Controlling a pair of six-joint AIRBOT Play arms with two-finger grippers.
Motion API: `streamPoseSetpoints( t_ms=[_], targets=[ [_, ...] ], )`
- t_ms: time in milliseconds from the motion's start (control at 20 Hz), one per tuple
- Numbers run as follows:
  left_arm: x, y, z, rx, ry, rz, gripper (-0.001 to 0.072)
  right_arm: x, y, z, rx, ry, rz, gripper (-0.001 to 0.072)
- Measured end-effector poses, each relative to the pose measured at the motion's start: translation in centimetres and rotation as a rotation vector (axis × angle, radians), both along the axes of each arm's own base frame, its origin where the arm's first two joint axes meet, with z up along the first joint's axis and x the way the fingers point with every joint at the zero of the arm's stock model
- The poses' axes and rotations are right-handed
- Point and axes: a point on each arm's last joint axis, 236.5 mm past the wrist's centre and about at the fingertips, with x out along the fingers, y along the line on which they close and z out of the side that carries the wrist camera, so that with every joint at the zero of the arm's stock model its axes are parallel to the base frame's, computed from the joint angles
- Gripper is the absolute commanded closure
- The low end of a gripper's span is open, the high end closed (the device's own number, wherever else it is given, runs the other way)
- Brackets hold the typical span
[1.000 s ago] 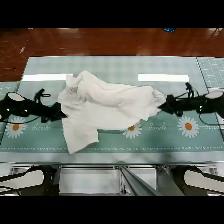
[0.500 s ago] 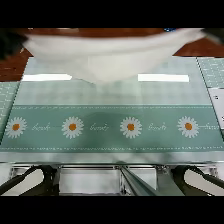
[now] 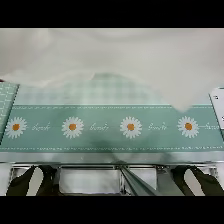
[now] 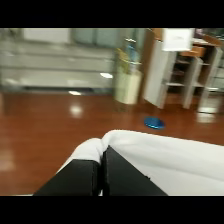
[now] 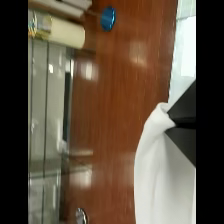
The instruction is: Fold the shirts.
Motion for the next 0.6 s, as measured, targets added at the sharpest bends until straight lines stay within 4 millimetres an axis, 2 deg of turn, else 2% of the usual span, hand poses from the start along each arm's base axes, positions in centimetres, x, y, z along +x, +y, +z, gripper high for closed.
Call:
streamPoseSetpoints(
  t_ms=[150,300,450,600],
  targets=[
    [-4.0,-0.4,0.6,0.064,-0.036,0.096,0.0680,-3.7,-0.3,-0.7,-0.016,0.004,-0.074,0.0694],
    [-4.9,0.5,-1.2,0.051,0.021,0.156,0.0680,-4.7,-0.6,-3.3,0.004,0.066,-0.105,0.0694],
    [-2.3,2.4,-6.4,-0.046,0.196,0.167,0.0680,-3.5,-1.1,-7.4,0.047,0.185,-0.105,0.0694],
    [1.9,3.9,-14.2,-0.161,0.432,0.120,0.0680,-0.9,-0.9,-13.4,0.124,0.351,-0.053,0.0694]
  ],
)
